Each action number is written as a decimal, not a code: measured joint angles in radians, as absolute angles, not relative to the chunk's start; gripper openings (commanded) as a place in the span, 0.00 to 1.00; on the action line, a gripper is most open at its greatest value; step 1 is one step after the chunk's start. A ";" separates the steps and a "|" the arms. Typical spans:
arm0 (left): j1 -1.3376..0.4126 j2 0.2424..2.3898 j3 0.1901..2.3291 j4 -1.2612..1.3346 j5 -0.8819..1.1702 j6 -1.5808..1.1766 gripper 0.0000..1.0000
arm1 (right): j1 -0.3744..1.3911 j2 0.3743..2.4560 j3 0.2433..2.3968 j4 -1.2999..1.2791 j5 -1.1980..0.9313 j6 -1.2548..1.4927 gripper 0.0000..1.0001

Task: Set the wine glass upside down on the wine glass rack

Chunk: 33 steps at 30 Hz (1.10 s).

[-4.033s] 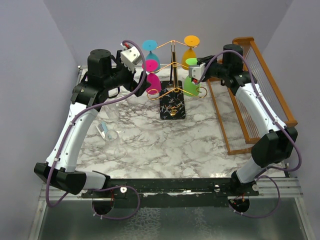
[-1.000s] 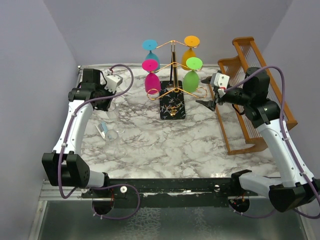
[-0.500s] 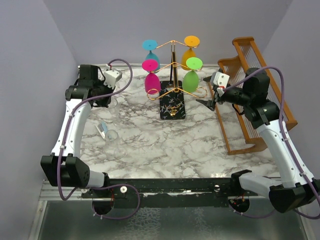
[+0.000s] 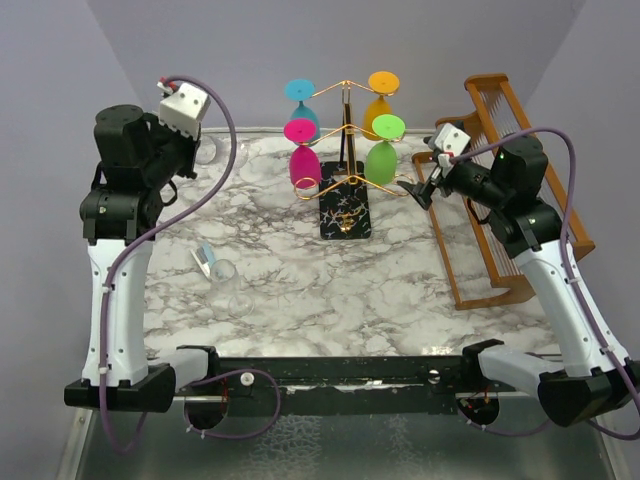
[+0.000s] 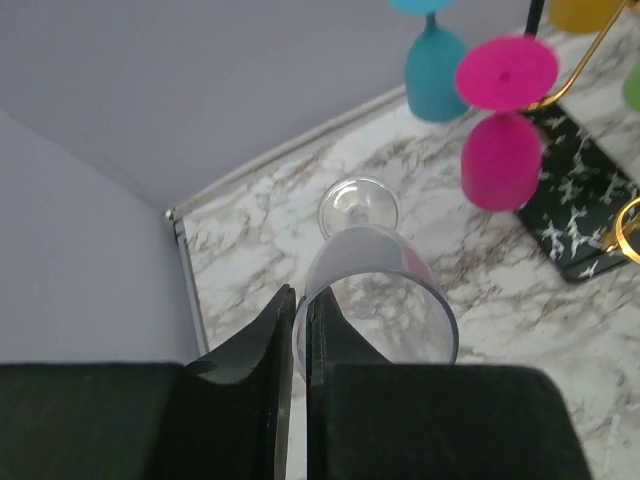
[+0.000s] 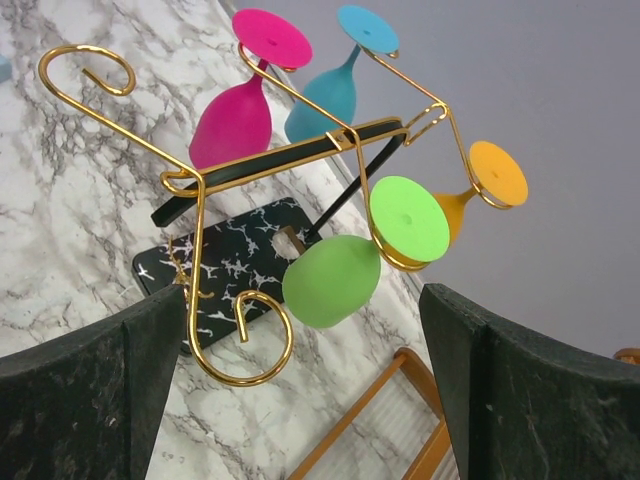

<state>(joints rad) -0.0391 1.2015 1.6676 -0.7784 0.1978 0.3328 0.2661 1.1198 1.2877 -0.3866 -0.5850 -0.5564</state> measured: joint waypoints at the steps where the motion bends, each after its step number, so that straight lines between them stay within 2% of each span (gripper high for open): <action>1: -0.039 1.195 1.689 -0.764 0.218 0.315 0.00 | 0.266 1.119 1.290 -0.384 -0.582 -0.547 1.00; 9: -0.039 1.200 1.775 -0.604 0.447 0.089 0.00 | 0.264 1.119 1.304 -0.392 -0.671 -0.529 1.00; 11: -0.039 1.213 1.784 -0.552 0.517 0.001 0.00 | 0.263 1.130 1.324 -0.385 -0.718 -0.444 0.99; 16: -0.039 1.258 1.775 -0.375 0.669 -0.242 0.00 | 0.262 1.213 1.426 -0.375 -0.785 -0.295 0.90; 21: -0.052 1.297 1.747 -0.253 0.727 -0.398 0.00 | 0.263 1.291 1.489 -0.343 -0.844 -0.092 0.81; 26: -0.104 1.327 1.729 -0.213 0.730 -0.453 0.00 | 0.268 1.338 1.514 -0.304 -0.847 0.071 0.72; 33: -0.174 1.345 1.720 -0.201 0.730 -0.463 0.00 | 0.274 1.399 1.562 -0.272 -0.743 0.210 0.57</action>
<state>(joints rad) -0.1738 1.3449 1.7199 -0.2012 0.7296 -0.4629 0.2741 1.3994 1.5623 -0.2718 -0.7433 0.2100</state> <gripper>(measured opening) 0.073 0.644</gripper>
